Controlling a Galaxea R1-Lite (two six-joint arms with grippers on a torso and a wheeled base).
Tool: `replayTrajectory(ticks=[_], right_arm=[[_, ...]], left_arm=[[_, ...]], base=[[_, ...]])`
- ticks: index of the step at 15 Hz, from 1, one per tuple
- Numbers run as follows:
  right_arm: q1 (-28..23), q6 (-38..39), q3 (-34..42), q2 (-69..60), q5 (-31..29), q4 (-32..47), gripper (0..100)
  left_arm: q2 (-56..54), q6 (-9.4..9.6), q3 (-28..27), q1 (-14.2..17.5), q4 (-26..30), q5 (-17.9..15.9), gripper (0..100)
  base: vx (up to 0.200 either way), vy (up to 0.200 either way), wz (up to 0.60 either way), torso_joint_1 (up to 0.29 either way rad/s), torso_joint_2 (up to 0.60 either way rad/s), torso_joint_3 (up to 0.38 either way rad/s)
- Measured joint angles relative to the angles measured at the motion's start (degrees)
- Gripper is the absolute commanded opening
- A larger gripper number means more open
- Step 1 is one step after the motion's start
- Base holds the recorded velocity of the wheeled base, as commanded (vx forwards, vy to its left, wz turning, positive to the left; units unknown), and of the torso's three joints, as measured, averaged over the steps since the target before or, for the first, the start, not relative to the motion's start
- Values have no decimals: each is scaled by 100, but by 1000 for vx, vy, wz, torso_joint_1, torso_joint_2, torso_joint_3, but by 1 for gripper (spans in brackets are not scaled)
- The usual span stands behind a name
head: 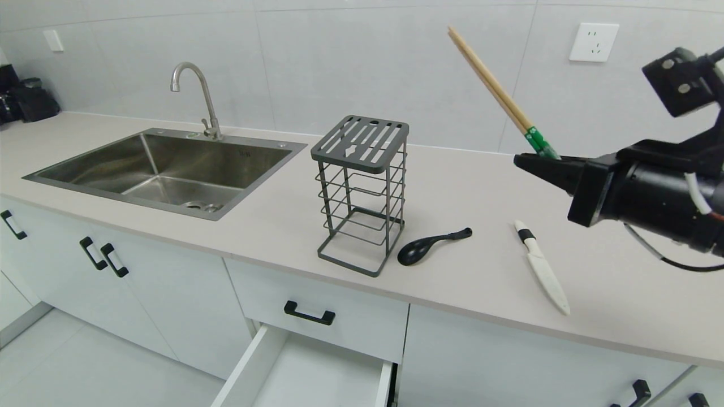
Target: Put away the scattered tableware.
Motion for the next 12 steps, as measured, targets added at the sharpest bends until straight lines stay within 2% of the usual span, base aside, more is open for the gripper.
replayTrajectory(ticks=[3,7,12], right_arm=[[343,-55,606,-256,486,-79,0],[817,-77,1041,-397,845,-110,0],[1545,-143,1373,-232,979,-66,0]], left_arm=[[0,0,0,0,0,2,100],[0,-1,0,0,0,2,100],[0,0,0,0,0,0,100]], base=[[0,0,0,0,0,0],[0,0,0,0,0,0],[0,0,0,0,0,0]])
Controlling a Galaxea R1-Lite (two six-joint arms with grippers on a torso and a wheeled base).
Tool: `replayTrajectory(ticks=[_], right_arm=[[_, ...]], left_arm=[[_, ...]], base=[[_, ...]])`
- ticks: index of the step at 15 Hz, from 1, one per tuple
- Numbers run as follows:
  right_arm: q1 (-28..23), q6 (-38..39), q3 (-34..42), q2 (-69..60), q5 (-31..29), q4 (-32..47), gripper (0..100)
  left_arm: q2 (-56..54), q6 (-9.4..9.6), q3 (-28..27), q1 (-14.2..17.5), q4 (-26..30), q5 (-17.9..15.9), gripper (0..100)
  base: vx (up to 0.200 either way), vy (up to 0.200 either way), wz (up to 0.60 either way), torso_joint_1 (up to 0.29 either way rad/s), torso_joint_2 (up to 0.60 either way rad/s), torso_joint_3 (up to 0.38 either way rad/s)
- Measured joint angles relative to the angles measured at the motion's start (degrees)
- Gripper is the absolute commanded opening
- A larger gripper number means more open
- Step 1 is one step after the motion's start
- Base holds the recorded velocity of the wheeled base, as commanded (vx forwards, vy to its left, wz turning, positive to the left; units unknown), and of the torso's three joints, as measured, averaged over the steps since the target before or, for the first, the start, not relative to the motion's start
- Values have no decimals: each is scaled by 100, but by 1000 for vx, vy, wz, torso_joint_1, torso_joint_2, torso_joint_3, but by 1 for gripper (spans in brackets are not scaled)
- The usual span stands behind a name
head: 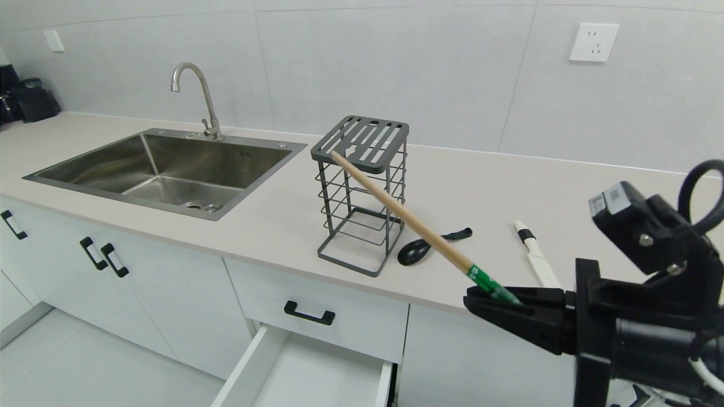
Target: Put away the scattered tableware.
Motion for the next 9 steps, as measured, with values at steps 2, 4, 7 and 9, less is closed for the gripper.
replayTrajectory(ticks=[2,4,7,9], right_arm=[[295,-105,197,155,-24,11,0],[606,-250,276,396,-35,4,0],[1011,-524,138,951,-30,24,0],[1133,-739,-107,1384,-35,79,0]], left_arm=[[0,0,0,0,-2,0,100],[0,0,0,0,0,0,100],[0,0,0,0,0,2,100],[0,0,0,0,0,2,100]], base=[[0,0,0,0,0,0],[0,0,0,0,0,0],[0,0,0,0,0,0],[0,0,0,0,0,0]])
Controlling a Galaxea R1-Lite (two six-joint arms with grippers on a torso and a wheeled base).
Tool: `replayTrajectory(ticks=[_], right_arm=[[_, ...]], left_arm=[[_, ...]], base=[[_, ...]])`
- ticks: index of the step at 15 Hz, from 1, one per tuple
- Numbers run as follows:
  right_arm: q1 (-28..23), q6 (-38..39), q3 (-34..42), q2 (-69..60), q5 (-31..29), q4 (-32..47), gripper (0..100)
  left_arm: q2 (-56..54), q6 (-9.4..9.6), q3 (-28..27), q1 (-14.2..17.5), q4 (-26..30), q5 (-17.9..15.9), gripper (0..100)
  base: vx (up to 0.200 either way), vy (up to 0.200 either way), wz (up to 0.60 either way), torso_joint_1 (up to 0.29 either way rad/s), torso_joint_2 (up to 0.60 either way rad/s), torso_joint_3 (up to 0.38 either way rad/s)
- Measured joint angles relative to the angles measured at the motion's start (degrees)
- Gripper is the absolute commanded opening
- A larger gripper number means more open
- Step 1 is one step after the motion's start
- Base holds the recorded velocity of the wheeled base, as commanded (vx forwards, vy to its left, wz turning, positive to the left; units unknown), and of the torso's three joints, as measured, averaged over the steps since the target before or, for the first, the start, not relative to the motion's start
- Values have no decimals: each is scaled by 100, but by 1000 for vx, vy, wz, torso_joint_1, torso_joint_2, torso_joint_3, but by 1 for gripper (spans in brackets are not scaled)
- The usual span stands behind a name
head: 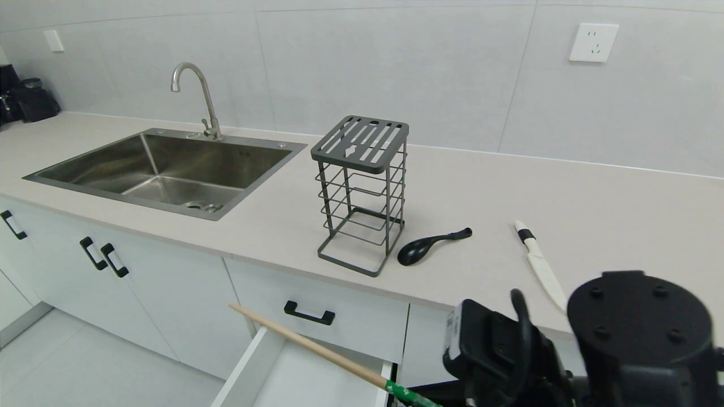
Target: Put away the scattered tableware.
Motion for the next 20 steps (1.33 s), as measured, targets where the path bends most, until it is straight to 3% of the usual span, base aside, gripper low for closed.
replayTrajectory(ticks=[8,20], right_arm=[[162,318,-430,953,257,9,0],[190,475,-957,1430,453,88,0]], left_arm=[[0,0,0,0,-2,-2,100],[0,0,0,0,-2,-2,100]], base=[[0,0,0,-4,9,5],[0,0,0,-135,265,127]])
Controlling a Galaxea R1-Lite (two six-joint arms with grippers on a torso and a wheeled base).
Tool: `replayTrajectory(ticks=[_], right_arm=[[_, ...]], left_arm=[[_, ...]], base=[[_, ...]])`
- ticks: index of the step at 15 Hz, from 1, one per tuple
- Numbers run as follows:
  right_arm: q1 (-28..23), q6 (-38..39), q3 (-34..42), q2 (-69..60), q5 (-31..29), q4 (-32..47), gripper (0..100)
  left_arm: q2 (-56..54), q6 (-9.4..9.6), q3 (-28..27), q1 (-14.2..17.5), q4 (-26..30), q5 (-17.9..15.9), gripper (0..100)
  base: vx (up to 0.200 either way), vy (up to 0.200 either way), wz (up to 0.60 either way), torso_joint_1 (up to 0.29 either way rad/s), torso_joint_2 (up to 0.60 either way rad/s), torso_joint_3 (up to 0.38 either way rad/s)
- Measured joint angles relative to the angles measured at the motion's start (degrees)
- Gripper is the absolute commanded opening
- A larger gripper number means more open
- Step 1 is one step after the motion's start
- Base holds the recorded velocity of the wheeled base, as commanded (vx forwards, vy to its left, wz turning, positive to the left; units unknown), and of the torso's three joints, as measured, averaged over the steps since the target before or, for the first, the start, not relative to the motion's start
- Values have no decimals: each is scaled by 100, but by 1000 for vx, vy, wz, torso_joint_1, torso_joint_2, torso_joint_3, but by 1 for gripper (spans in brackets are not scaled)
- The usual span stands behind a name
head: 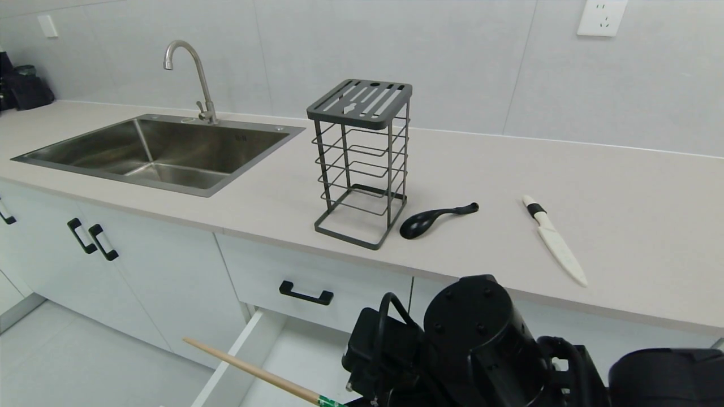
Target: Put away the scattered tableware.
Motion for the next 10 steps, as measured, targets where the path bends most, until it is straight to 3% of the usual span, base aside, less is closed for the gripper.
replayTrajectory(ticks=[5,10], right_arm=[[-26,-29,-129,116,9,6,0],[-35,-168,-511,524,24,22,0]], left_arm=[[0,0,0,0,-9,0,100],[0,2,0,0,2,0,100]], base=[[0,0,0,-117,225,105],[0,0,0,-224,381,159]])
